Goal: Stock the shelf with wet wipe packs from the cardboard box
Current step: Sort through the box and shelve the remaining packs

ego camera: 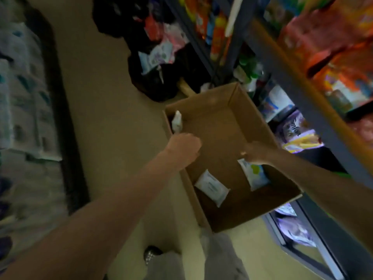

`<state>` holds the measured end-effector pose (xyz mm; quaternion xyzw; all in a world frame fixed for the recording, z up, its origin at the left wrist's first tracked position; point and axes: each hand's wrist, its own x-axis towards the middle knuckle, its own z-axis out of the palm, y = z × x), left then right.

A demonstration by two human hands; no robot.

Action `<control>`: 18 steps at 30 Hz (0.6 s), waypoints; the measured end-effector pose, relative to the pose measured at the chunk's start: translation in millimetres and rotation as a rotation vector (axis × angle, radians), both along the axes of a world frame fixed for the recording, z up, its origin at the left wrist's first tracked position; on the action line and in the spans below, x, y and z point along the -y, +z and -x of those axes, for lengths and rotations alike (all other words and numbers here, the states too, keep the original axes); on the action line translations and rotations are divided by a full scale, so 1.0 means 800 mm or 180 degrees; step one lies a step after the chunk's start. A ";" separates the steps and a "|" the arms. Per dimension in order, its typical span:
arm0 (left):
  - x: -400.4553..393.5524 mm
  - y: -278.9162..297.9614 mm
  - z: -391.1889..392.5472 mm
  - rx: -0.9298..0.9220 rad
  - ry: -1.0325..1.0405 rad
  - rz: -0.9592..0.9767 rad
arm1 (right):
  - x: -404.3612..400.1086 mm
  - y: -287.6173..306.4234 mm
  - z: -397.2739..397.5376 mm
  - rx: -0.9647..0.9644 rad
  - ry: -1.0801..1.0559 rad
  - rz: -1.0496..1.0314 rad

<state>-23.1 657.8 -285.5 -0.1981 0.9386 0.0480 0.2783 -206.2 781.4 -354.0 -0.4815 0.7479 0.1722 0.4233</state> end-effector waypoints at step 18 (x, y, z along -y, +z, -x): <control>-0.111 -0.309 0.064 0.1387 -0.1109 -0.0116 | -0.027 -0.220 0.048 -0.1002 0.1602 -0.0334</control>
